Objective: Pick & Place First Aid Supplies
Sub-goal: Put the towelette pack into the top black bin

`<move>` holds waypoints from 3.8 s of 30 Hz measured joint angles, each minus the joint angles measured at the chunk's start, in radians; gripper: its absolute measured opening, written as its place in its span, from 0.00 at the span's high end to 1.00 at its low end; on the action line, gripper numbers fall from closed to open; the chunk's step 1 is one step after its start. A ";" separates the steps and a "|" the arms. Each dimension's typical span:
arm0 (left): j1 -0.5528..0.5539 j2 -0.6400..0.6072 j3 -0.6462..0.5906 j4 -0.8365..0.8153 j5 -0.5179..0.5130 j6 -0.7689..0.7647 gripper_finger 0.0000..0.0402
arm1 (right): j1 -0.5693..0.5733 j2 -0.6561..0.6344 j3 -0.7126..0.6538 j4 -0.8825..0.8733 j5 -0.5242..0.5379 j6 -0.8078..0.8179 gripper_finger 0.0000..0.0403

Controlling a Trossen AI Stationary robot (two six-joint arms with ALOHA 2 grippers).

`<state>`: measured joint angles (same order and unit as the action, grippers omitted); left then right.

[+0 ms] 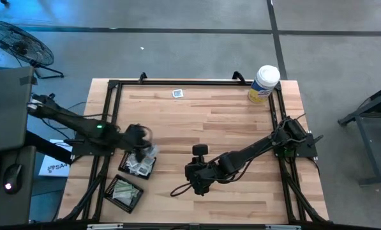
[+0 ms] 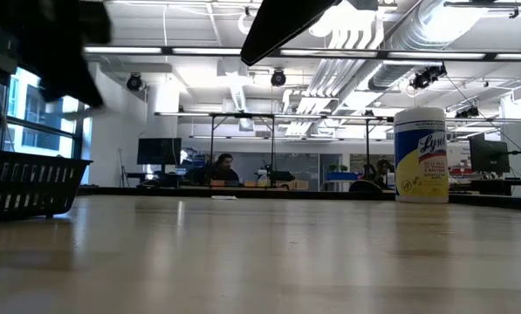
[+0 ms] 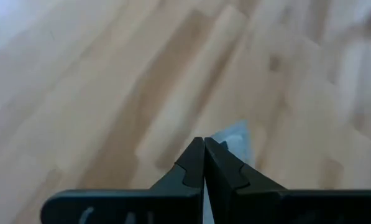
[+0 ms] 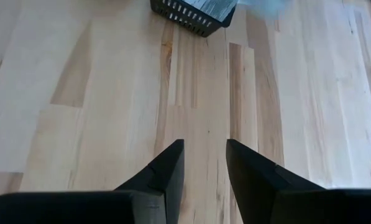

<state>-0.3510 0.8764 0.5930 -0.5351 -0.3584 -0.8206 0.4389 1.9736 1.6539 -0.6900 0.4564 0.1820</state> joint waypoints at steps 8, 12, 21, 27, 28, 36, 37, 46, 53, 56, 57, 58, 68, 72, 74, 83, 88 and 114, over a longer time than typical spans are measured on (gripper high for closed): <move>-0.272 -0.196 0.001 -0.274 -0.024 -0.078 1.00 | -0.005 0.000 0.000 0.019 0.004 -0.006 0.72; -0.367 -0.162 0.000 -0.321 -0.075 -0.138 1.00 | -0.011 0.000 0.000 0.025 0.005 -0.007 0.72; -0.416 0.020 0.000 -0.329 -0.124 -0.207 1.00 | -0.027 0.000 0.000 0.025 0.000 -0.007 0.72; -0.416 0.139 0.000 -0.323 -0.096 -0.210 1.00 | -0.029 0.000 0.000 0.029 0.003 -0.026 0.72; -0.416 0.153 0.000 -0.320 -0.089 -0.210 1.00 | -0.029 0.000 0.000 0.029 0.003 -0.026 0.72; -0.416 0.214 0.000 -0.296 -0.088 -0.212 1.00 | -0.031 0.000 0.000 0.038 0.004 -0.033 0.72; -0.415 0.215 0.000 -0.281 -0.088 -0.212 0.99 | -0.033 0.000 0.000 0.041 0.004 -0.033 0.72; -0.415 0.213 0.002 -0.261 -0.081 -0.172 0.67 | -0.060 0.000 0.000 0.052 -0.003 -0.052 0.72; -0.415 0.211 0.067 -0.194 -0.290 0.039 0.46 | -0.088 0.001 0.000 0.114 -0.004 -0.051 0.72; -0.414 0.227 0.068 -0.188 -0.415 0.116 0.45 | -0.097 0.002 0.000 0.140 -0.021 -0.052 0.72; -0.414 0.237 0.067 -0.192 -0.444 0.118 0.45 | -0.100 0.002 0.000 0.143 -0.032 -0.051 0.72; -0.414 0.247 0.067 -0.202 -0.461 0.117 0.45 | -0.101 0.002 0.000 0.143 -0.044 -0.051 0.72; -0.414 0.445 0.066 -0.192 -0.453 0.144 0.45 | -0.100 0.003 0.000 0.138 -0.053 -0.052 0.72; -0.415 0.493 0.065 -0.190 -0.395 0.136 0.45 | -0.100 0.003 0.000 0.138 -0.056 -0.052 0.72; -0.415 0.498 0.065 -0.190 -0.352 0.132 0.45 | -0.100 0.004 0.000 0.138 -0.055 -0.052 0.72; -0.415 0.497 0.127 -0.253 -0.261 0.117 0.45 | -0.100 0.004 0.000 0.138 -0.056 -0.052 0.72; -0.415 0.496 0.254 -0.412 -0.309 0.104 0.45 | -0.099 0.005 0.000 0.138 -0.015 -0.068 0.72; 0.644 0.574 0.098 0.654 0.098 0.691 0.45 | 0.078 -0.018 -0.323 0.468 -0.048 -0.134 0.72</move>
<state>0.2929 1.4503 0.6911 0.1192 -0.2608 -0.1294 0.5170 1.9556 1.3305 -0.2216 0.4083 0.0482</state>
